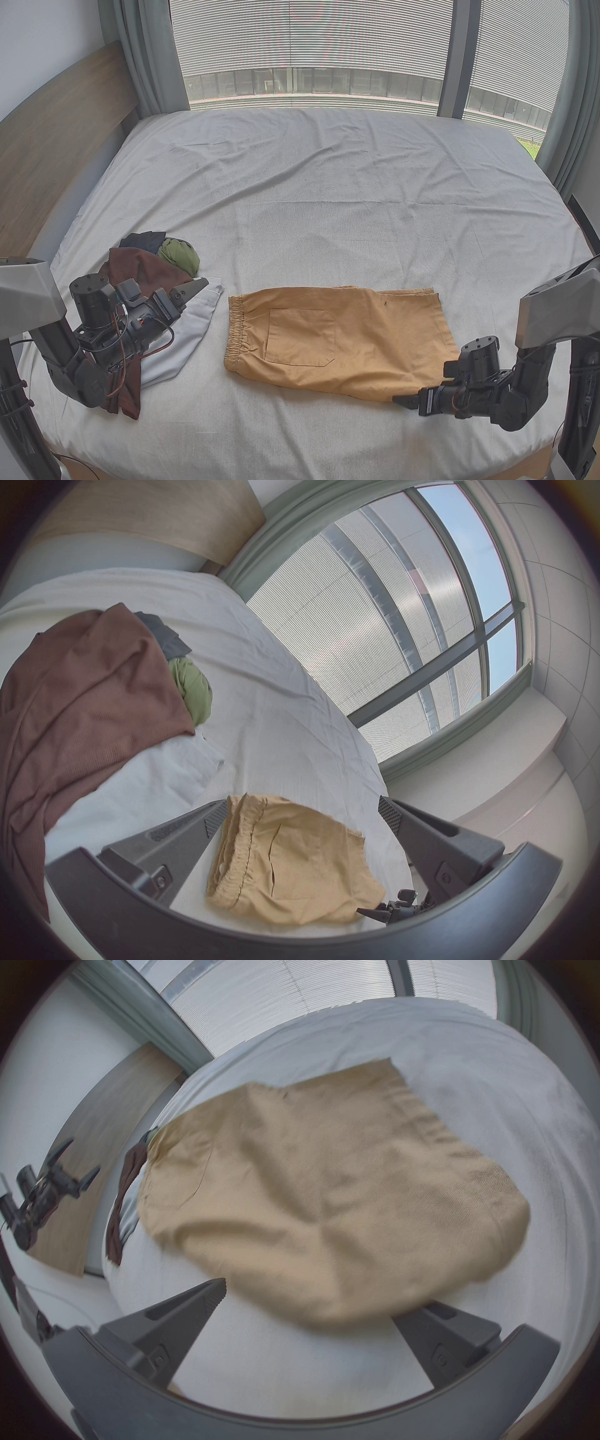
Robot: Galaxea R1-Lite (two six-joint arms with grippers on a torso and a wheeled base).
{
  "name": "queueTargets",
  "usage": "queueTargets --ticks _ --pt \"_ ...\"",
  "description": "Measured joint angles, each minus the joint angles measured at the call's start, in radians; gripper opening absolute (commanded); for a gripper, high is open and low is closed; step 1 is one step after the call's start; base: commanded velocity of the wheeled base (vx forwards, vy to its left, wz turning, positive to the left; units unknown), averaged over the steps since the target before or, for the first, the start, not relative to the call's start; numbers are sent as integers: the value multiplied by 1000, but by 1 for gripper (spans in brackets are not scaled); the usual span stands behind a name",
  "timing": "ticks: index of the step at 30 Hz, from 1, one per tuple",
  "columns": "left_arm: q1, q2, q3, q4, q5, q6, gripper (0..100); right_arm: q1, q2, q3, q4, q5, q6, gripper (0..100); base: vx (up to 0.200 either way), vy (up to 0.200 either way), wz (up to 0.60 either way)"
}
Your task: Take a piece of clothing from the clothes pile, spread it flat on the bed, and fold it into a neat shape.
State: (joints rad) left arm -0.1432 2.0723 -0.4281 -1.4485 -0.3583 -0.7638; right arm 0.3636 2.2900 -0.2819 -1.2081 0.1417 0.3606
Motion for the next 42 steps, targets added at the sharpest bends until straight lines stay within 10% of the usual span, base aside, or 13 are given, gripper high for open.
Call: queueTargets --ticks 16,42 --pt "-24 59 45 -1 4 68 100 180 -109 149 -332 164 109 100 0 0 0" --pt "-127 308 -92 97 148 111 100 21 -260 -37 -331 247 153 100 0 0 0"
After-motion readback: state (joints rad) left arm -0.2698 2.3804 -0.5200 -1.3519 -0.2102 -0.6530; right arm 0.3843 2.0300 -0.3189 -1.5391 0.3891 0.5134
